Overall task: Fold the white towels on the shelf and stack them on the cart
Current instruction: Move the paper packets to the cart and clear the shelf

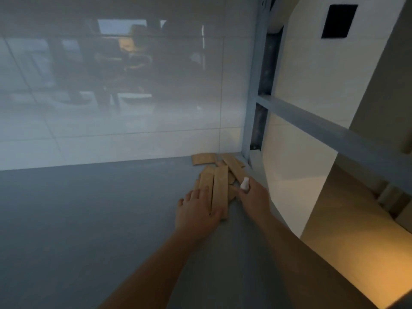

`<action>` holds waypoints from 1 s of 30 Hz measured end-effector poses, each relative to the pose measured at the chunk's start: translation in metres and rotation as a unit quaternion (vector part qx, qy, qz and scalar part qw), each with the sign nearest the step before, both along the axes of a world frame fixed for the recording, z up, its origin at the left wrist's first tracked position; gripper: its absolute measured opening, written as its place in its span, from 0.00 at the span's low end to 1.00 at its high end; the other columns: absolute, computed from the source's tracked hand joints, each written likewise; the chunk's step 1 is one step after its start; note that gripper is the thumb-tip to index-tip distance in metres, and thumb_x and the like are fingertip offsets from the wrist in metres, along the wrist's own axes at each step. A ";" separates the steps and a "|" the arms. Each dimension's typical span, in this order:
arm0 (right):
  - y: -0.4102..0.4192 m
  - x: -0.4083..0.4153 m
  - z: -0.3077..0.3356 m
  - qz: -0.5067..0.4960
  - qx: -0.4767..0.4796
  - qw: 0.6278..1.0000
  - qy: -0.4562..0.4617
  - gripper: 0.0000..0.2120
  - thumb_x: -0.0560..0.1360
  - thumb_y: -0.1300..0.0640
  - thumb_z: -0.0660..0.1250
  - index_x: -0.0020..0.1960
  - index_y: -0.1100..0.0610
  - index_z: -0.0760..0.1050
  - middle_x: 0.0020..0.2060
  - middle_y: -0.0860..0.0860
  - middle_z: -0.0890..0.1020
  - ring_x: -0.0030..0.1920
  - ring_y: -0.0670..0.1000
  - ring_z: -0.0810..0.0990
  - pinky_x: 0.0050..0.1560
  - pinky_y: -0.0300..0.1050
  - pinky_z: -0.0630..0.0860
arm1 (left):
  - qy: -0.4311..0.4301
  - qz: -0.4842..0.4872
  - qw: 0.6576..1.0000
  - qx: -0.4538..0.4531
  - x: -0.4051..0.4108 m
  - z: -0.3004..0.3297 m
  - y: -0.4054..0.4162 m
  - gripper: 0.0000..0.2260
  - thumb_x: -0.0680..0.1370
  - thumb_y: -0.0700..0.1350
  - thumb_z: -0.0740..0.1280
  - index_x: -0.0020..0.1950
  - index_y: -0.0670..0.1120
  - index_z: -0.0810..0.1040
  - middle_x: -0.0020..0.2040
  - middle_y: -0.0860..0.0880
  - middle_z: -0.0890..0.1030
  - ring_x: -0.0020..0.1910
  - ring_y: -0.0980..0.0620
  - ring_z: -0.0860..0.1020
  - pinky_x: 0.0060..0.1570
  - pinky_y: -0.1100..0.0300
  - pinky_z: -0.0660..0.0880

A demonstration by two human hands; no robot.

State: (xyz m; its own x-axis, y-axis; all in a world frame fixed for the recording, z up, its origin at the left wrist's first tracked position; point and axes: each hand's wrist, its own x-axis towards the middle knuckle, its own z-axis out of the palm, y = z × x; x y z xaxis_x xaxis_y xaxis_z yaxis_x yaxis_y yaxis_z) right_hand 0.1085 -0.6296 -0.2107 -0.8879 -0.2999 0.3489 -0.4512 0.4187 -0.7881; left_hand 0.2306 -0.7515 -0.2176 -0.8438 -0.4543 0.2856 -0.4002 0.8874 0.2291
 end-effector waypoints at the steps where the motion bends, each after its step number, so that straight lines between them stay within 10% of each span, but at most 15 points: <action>1: 0.001 0.001 -0.001 -0.007 0.001 1.000 0.001 0.18 0.81 0.52 0.58 0.35 0.59 0.68 0.30 0.54 0.74 0.33 0.52 0.73 0.33 0.43 0.65 | -0.002 0.002 1.000 0.003 0.000 0.000 0.000 0.33 0.75 0.67 0.53 0.75 0.50 0.58 0.72 0.47 0.67 0.69 0.45 0.65 0.65 0.47 0.62; 4: 0.006 0.005 -0.005 -0.012 0.004 1.000 0.004 0.15 0.80 0.56 0.63 0.35 0.60 0.69 0.30 0.51 0.73 0.32 0.48 0.71 0.30 0.33 0.63 | -0.013 0.010 1.000 0.012 -0.003 0.002 0.006 0.36 0.73 0.68 0.53 0.75 0.50 0.55 0.73 0.45 0.65 0.69 0.43 0.64 0.66 0.47 0.61; 9: 0.012 0.010 -0.006 0.003 0.015 1.000 0.005 0.14 0.78 0.54 0.65 0.39 0.63 0.72 0.35 0.56 0.77 0.37 0.53 0.75 0.35 0.43 0.64 | -0.049 0.041 0.993 0.099 -0.022 0.010 0.017 0.49 0.62 0.77 0.45 0.77 0.52 0.45 0.77 0.40 0.52 0.73 0.34 0.56 0.69 0.39 0.55; 20: 0.020 0.027 -0.005 -0.003 0.002 1.000 0.010 0.14 0.78 0.56 0.65 0.38 0.64 0.72 0.32 0.56 0.76 0.33 0.52 0.74 0.29 0.34 0.62 | -0.065 0.060 0.994 0.057 -0.024 0.007 0.011 0.22 0.74 0.53 0.61 0.68 0.53 0.64 0.61 0.39 0.68 0.57 0.38 0.67 0.55 0.47 0.66; 30: 0.027 0.063 0.000 0.005 0.016 0.999 -0.029 0.13 0.75 0.57 0.69 0.37 0.60 0.68 0.32 0.54 0.73 0.36 0.55 0.73 0.37 0.48 0.68 | 0.008 0.067 0.979 0.193 0.019 0.020 0.016 0.12 0.77 0.40 0.61 0.61 0.45 0.71 0.57 0.41 0.69 0.49 0.40 0.76 0.48 0.50 0.76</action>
